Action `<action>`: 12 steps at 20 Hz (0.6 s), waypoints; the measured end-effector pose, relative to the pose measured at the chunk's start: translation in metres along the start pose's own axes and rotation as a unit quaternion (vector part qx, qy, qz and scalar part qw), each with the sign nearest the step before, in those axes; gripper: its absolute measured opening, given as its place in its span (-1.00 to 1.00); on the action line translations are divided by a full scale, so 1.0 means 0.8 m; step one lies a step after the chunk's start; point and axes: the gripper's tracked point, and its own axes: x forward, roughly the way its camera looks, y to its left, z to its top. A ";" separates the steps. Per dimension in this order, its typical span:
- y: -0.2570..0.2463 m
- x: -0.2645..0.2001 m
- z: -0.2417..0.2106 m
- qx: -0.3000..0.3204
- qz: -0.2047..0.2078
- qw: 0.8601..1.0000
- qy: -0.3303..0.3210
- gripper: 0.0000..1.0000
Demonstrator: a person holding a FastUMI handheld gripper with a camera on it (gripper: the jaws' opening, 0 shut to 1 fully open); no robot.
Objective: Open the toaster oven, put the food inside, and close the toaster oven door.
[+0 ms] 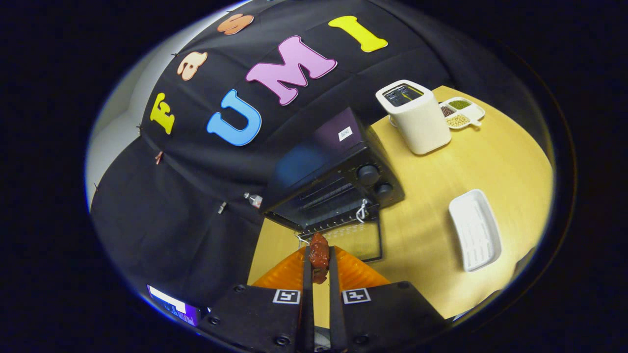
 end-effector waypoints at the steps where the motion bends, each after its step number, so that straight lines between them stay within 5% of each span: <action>1: 0.007 0.018 -0.002 0.010 0.004 1.000 -0.006 -0.67; 12: 0.029 0.194 -0.004 0.046 -0.010 0.997 -0.053 -0.67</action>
